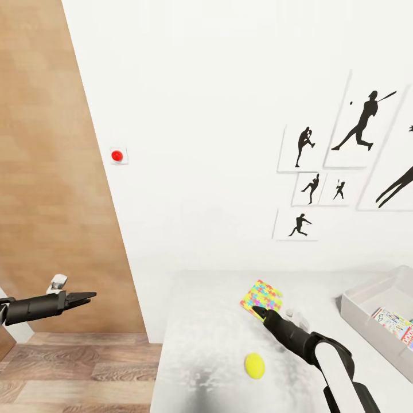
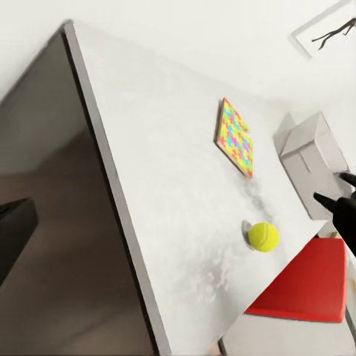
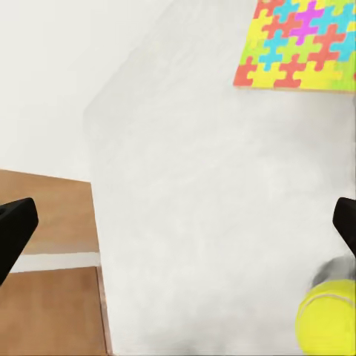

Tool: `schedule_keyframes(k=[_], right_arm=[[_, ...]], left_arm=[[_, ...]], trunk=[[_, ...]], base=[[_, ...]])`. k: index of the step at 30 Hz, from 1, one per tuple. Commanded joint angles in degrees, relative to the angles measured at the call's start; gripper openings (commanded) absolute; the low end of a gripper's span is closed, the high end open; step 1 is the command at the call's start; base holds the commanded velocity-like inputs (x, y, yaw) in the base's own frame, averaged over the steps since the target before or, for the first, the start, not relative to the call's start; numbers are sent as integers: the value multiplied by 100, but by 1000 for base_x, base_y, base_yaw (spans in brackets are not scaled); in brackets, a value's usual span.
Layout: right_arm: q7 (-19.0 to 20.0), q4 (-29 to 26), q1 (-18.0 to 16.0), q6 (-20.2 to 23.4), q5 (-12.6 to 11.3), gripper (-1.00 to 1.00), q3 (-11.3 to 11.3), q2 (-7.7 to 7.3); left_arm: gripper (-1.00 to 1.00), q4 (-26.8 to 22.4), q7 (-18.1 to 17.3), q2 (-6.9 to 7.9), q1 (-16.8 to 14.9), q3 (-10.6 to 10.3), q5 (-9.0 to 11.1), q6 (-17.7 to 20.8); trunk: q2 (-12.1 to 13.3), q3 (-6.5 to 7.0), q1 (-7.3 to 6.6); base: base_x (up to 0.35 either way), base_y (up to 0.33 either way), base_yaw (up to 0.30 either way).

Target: Put all the toys in the child's room - the three board games (two on the bed and one on the table), the two jigsaw puzzles on the table, and the tennis ball on the table - inside the toy box on the table in the child's room.

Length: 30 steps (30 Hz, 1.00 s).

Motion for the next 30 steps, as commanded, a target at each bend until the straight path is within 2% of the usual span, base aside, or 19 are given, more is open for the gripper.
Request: schedule_keyframes(k=[1, 7, 12, 14, 16, 21, 24, 30], right_arm=[[-137, -9, -6, 22, -61, 100, 3, 2], [-317, -10, -13, 26, -65, 100, 19, 2], [-480, -3, -14, 26, -63, 100, 20, 2], [-654, -2, -15, 26, -65, 100, 43, 5], [-893, -2, -10, 24, -62, 100, 152, 7], [-1522, -1, -21, 6, -60, 100, 478, 10], [-1786, -1, -33, 2, -60, 100, 601, 11], [-2168, 1, -53, 2, -64, 100, 734, 11]], left_arm=[[100, -1, 18, 1, -5, -1, 3, 56], [100, -3, 406, 1, -5, 0, 5, 46], [100, -3, 530, 1, -5, -4, 0, 45], [100, -3, 636, 1, -5, -10, -9, 44], [100, -3, 875, 1, -5, -12, -14, 44], [100, -10, 1761, -3, -5, 5, 2, 44], [100, -36, 2077, -6, -5, 10, 5, 44], [100, -222, 2347, -15, -5, -1, -8, 52]], trunk=[[-13, -14, 4], [-13, -14, 4], [-13, -14, 4], [-13, -14, 4], [-13, -14, 4], [-13, -14, 4], [-13, -14, 4], [-13, -14, 4]], base=[[0, 0, 0], [0, 0, 0], [0, 0, 0], [0, 0, 0], [0, 0, 0], [0, 0, 0], [0, 0, 0], [0, 0, 0]])
